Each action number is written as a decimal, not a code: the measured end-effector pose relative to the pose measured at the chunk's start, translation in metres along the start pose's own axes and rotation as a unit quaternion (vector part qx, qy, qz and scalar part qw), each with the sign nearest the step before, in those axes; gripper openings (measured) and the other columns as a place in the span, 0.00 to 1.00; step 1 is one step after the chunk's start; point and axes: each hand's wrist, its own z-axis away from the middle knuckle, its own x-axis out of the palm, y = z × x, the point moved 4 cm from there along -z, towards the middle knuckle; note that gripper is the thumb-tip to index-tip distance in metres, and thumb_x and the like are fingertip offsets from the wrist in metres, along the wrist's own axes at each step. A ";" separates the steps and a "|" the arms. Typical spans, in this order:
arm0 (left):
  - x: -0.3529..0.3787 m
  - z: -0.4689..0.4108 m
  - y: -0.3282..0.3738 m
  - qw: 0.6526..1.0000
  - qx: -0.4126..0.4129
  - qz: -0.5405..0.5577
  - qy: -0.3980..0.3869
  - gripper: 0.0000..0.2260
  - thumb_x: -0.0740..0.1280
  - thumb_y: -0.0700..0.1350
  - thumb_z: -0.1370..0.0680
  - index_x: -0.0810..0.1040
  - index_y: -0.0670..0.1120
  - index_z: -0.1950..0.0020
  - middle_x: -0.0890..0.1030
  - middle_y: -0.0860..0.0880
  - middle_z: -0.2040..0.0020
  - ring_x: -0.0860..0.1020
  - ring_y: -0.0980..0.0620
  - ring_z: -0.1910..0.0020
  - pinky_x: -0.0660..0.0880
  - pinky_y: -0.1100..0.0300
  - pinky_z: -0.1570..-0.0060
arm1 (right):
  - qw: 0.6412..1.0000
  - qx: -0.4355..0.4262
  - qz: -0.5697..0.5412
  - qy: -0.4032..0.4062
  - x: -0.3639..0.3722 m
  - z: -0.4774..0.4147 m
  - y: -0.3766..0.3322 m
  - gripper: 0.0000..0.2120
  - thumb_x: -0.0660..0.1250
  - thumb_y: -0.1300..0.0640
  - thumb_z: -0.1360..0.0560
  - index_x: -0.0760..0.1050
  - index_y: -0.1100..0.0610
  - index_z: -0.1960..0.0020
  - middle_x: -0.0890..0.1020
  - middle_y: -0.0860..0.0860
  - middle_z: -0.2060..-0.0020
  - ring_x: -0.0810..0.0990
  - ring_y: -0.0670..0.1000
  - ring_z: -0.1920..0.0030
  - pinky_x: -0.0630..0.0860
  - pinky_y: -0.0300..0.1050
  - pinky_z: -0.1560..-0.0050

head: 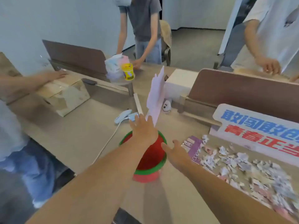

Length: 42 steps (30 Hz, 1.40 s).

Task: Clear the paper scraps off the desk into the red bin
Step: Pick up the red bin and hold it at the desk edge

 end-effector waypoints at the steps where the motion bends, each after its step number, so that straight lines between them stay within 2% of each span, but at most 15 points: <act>1: 0.001 -0.002 -0.014 1.000 -0.016 -0.023 -0.006 0.25 0.58 0.49 0.21 0.60 0.47 0.24 0.59 0.39 0.24 0.55 0.38 0.24 0.50 0.38 0.28 | 1.000 -0.001 -0.016 0.001 0.011 -0.003 -0.002 0.29 0.61 0.45 0.25 0.59 0.57 0.30 0.75 0.57 0.40 0.74 0.58 0.41 0.70 0.48 0.42; 5: 0.020 -0.006 -0.064 0.995 -0.047 0.059 -0.059 0.28 0.57 0.51 0.19 0.53 0.45 0.22 0.55 0.39 0.23 0.56 0.38 0.25 0.60 0.40 0.30 | 0.998 0.005 -0.037 0.042 0.031 -0.018 0.007 0.20 0.57 0.65 0.29 0.69 0.55 0.38 0.79 0.54 0.52 0.77 0.56 0.52 0.73 0.45 0.53; 7: 0.024 -0.007 -0.073 0.991 -0.029 0.113 -0.068 0.24 0.57 0.50 0.19 0.61 0.44 0.24 0.66 0.39 0.27 0.68 0.39 0.31 0.68 0.46 0.35 | 0.994 0.012 -0.090 0.060 0.025 -0.025 0.017 0.18 0.59 0.65 0.28 0.73 0.55 0.40 0.80 0.52 0.54 0.78 0.54 0.54 0.76 0.45 0.54; 9: 0.018 -0.012 -0.070 0.982 -0.004 0.185 -0.037 0.13 0.57 0.49 0.20 0.77 0.45 0.45 0.80 0.41 0.46 0.78 0.40 0.47 0.75 0.50 0.47 | 0.988 0.010 -0.144 0.056 0.018 -0.031 0.026 0.10 0.63 0.60 0.27 0.77 0.54 0.47 0.81 0.49 0.60 0.79 0.51 0.59 0.76 0.43 0.59; 10: 0.013 -0.014 -0.067 0.977 0.001 0.211 -0.020 0.12 0.57 0.48 0.21 0.75 0.45 0.59 0.80 0.42 0.57 0.78 0.41 0.56 0.75 0.52 0.56 | 0.984 0.014 -0.169 0.056 0.015 -0.035 0.031 0.06 0.64 0.54 0.25 0.78 0.55 0.52 0.80 0.48 0.64 0.78 0.50 0.63 0.76 0.44 0.61; 12: 0.006 -0.016 -0.057 0.968 -0.003 0.249 -0.009 0.17 0.59 0.46 0.22 0.66 0.46 0.72 0.72 0.47 0.71 0.73 0.45 0.68 0.67 0.56 0.67 | 0.965 0.066 -0.241 0.085 0.008 -0.042 0.050 0.20 0.60 0.42 0.26 0.76 0.58 0.59 0.78 0.52 0.68 0.77 0.53 0.67 0.75 0.47 0.62; 14: 0.001 -0.014 -0.048 0.964 -0.010 0.266 -0.015 0.19 0.60 0.47 0.22 0.64 0.45 0.73 0.67 0.49 0.75 0.67 0.49 0.73 0.62 0.58 0.71 | 0.944 0.143 -0.244 0.170 -0.001 -0.045 0.081 0.24 0.55 0.42 0.25 0.77 0.62 0.56 0.82 0.59 0.60 0.80 0.58 0.62 0.76 0.50 0.58; 16: 0.001 -0.013 -0.041 0.967 -0.001 0.254 -0.011 0.18 0.59 0.48 0.21 0.67 0.44 0.70 0.68 0.49 0.74 0.67 0.50 0.73 0.60 0.58 0.73 | 0.943 0.204 -0.087 0.248 -0.012 -0.041 0.111 0.19 0.56 0.49 0.23 0.75 0.66 0.50 0.80 0.64 0.50 0.78 0.62 0.52 0.72 0.50 0.53; 19: 0.003 -0.016 -0.031 0.972 0.023 0.233 0.005 0.17 0.58 0.52 0.20 0.75 0.44 0.63 0.71 0.50 0.72 0.71 0.51 0.71 0.62 0.60 0.72 | 0.934 0.265 0.021 0.237 -0.010 -0.043 0.136 0.28 0.61 0.45 0.25 0.66 0.67 0.38 0.73 0.65 0.41 0.72 0.64 0.40 0.71 0.55 0.41; 22: 0.011 -0.022 -0.020 0.971 0.030 0.237 -0.005 0.16 0.61 0.56 0.22 0.81 0.47 0.55 0.78 0.52 0.68 0.77 0.53 0.66 0.69 0.59 0.65 | 0.930 0.285 0.050 0.225 -0.003 -0.056 0.150 0.35 0.68 0.41 0.31 0.66 0.65 0.36 0.70 0.64 0.40 0.72 0.65 0.39 0.72 0.57 0.41; 27: 0.021 -0.026 -0.005 0.959 0.062 0.278 0.007 0.10 0.63 0.46 0.23 0.81 0.47 0.61 0.73 0.53 0.73 0.73 0.54 0.72 0.64 0.60 0.71 | 0.933 0.248 0.062 0.253 -0.003 -0.068 0.167 0.13 0.63 0.57 0.27 0.76 0.66 0.50 0.73 0.62 0.47 0.77 0.63 0.51 0.74 0.51 0.53; 30: 0.019 -0.023 0.004 0.958 0.068 0.278 0.007 0.13 0.62 0.44 0.23 0.77 0.49 0.67 0.70 0.53 0.76 0.71 0.53 0.74 0.62 0.61 0.72 | 0.932 0.195 -0.064 0.300 -0.016 -0.057 0.161 0.10 0.60 0.61 0.26 0.74 0.66 0.61 0.77 0.60 0.64 0.76 0.59 0.64 0.75 0.50 0.64; 35: 0.017 -0.016 0.020 0.955 0.075 0.287 -0.001 0.11 0.63 0.45 0.25 0.78 0.42 0.65 0.76 0.46 0.72 0.73 0.51 0.71 0.66 0.61 0.72 | 0.894 0.056 -0.226 0.383 -0.063 -0.002 0.104 0.05 0.58 0.61 0.25 0.67 0.59 0.60 0.70 0.51 0.67 0.68 0.54 0.66 0.64 0.44 0.69; 39: 0.018 -0.012 0.029 0.950 0.082 0.301 -0.027 0.09 0.63 0.43 0.26 0.81 0.43 0.61 0.78 0.46 0.70 0.74 0.51 0.72 0.67 0.63 0.73 | 0.956 -0.113 -0.051 0.267 -0.057 0.025 0.040 0.16 0.59 0.60 0.25 0.72 0.52 0.38 0.78 0.43 0.48 0.76 0.48 0.49 0.72 0.42 0.51; 42: 0.016 -0.011 0.036 0.953 0.096 0.285 -0.017 0.08 0.63 0.42 0.27 0.82 0.44 0.59 0.80 0.46 0.67 0.74 0.49 0.68 0.67 0.62 0.70 | 0.982 -0.123 0.105 0.101 -0.015 -0.008 0.021 0.09 0.56 0.59 0.25 0.69 0.57 0.45 0.76 0.52 0.49 0.76 0.56 0.49 0.72 0.50 0.49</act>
